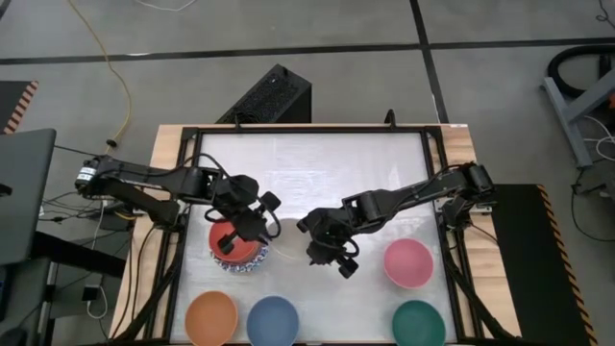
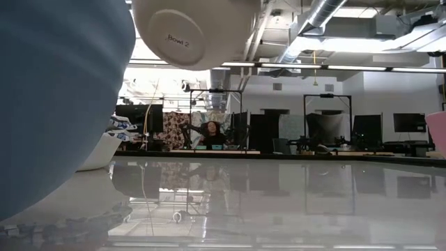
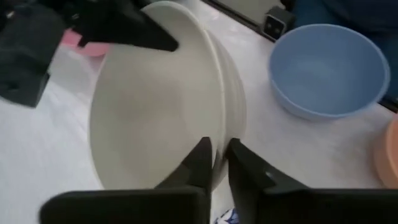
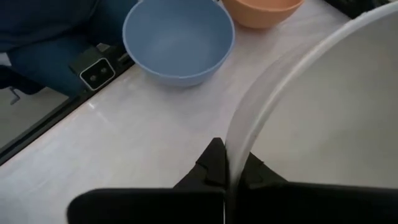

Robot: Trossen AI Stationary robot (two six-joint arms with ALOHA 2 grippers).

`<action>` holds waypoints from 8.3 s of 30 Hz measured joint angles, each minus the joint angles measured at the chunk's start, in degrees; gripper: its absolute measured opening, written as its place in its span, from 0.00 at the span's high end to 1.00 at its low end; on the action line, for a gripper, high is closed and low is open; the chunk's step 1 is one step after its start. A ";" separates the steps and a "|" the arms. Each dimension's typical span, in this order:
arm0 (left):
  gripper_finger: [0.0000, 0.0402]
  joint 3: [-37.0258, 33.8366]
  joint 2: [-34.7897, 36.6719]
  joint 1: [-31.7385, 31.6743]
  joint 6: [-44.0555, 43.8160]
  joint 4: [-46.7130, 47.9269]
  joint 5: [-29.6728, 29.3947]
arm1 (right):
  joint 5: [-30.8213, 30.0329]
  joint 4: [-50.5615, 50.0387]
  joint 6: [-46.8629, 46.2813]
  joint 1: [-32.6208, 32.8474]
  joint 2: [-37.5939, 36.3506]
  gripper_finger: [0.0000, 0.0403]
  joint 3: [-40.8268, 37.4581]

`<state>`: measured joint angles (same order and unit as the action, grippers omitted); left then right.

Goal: Nest bowls inside each other
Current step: Stack the white bowl into the orange bowl, then stack the light orange bowl into the white bowl

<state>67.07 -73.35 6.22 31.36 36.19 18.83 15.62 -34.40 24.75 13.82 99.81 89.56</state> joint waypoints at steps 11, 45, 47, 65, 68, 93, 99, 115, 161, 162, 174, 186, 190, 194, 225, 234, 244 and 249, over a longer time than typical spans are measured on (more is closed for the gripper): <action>1.00 4.02 -0.02 1.44 -4.64 3.51 -9.95 | -10.49 3.47 -6.75 -2.13 -0.37 0.59 0.34; 1.00 4.06 3.96 4.00 -12.49 10.20 -22.73 | -7.98 2.08 -1.89 -6.23 -0.98 0.47 3.85; 1.00 4.06 3.87 4.00 -11.65 10.24 -22.75 | -7.96 2.08 -1.28 -6.23 -0.98 0.47 3.85; 1.00 4.04 3.52 3.95 -10.11 14.77 -28.34 | -9.51 5.52 2.25 -6.54 -0.98 0.38 3.74; 1.00 4.04 3.76 4.62 -10.89 14.96 -28.32 | -9.53 5.68 3.04 -6.54 -0.39 0.40 3.74; 1.00 4.04 7.85 5.81 -16.07 20.93 -30.62 | -9.54 19.16 2.04 -9.79 4.61 0.74 3.72; 1.00 4.05 7.85 5.88 -15.85 19.16 -31.63 | -8.94 17.84 2.56 -9.63 4.63 0.93 3.69; 0.59 14.03 8.70 9.19 -26.34 31.13 -32.52 | -9.80 29.22 4.12 -9.69 11.27 0.93 4.14; 0.57 15.67 17.49 14.19 -37.08 33.37 -40.89 | 10.25 23.55 2.54 -9.26 40.19 0.67 35.76; 0.57 15.67 17.49 14.19 -37.10 33.37 -40.94 | 10.29 23.73 2.54 -9.14 40.19 0.64 35.76; 0.57 15.67 17.49 14.19 -36.70 33.37 -40.96 | 11.47 22.50 3.58 -8.30 38.02 0.40 37.48; 0.57 15.67 17.53 14.21 -35.63 33.83 -42.28 | -17.34 17.01 8.46 -5.86 34.80 0.76 38.73; 0.58 15.67 17.53 14.20 -35.00 33.83 -42.81 | -25.51 17.11 8.33 -4.76 37.36 0.96 38.60; 0.58 15.65 17.53 14.19 -34.14 33.83 -43.63 | -28.74 18.23 7.92 -3.91 39.14 0.96 38.53; 0.58 15.65 17.49 14.21 -37.95 33.08 -43.58 | -33.51 18.84 6.49 -0.05 39.21 0.99 38.56; 0.58 15.63 17.49 14.20 -38.30 32.41 -43.51 | -33.43 18.58 5.89 0.46 40.99 0.99 38.66; 0.58 15.10 17.49 14.21 -39.22 31.40 -43.03 | -42.59 18.94 14.57 3.02 39.82 0.98 38.53; 0.58 15.10 17.49 15.45 -36.62 28.46 -40.26 | -44.29 11.37 16.96 4.21 34.70 0.97 38.53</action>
<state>82.17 -55.86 21.67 -5.26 64.65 -21.44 -28.67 -23.03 41.71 18.03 134.51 128.09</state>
